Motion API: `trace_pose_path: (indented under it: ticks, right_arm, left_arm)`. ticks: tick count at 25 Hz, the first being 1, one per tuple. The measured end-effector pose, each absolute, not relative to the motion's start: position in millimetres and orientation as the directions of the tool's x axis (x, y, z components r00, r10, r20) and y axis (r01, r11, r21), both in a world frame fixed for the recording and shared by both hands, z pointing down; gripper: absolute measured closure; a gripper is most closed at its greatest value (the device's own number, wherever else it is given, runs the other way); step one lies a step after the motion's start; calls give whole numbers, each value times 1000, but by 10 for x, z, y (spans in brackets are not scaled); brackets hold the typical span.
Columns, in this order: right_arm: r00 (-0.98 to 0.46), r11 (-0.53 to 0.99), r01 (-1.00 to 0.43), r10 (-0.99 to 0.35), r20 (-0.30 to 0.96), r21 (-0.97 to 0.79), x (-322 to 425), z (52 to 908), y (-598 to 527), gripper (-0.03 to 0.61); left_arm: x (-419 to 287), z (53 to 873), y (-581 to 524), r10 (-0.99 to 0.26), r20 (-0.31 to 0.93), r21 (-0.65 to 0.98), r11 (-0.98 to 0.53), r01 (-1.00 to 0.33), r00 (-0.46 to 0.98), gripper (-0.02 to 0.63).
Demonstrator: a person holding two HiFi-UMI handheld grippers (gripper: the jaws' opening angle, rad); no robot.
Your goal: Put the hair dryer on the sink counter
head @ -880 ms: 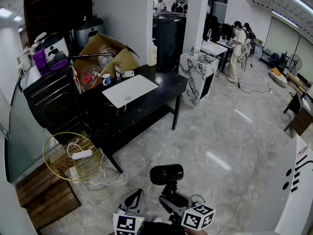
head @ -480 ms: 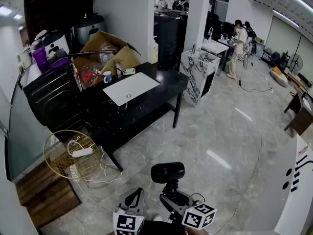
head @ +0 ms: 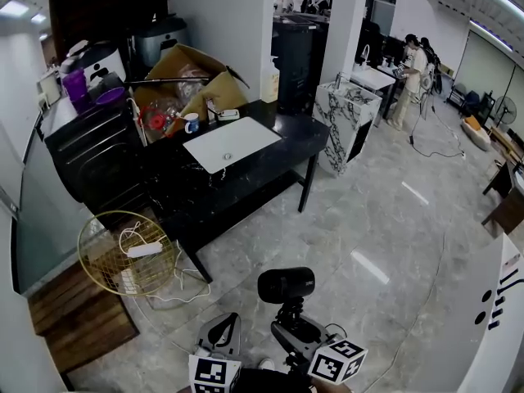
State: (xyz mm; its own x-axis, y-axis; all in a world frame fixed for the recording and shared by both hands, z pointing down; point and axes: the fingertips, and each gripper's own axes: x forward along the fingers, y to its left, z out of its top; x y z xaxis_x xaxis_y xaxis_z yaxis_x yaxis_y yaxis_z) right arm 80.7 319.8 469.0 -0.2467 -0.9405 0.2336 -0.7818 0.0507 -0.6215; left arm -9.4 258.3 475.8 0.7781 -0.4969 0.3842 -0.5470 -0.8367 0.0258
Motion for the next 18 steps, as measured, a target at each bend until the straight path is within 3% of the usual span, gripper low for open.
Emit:
trace_pose_path:
  ticks: [18]
  right_arm:
    - [-309, 113, -773, -926, 215, -624, 480, 4520, 1696, 330]
  left_arm:
    - [-449, 4660, 1119, -559, 348, 30, -796, -605, 752, 606]
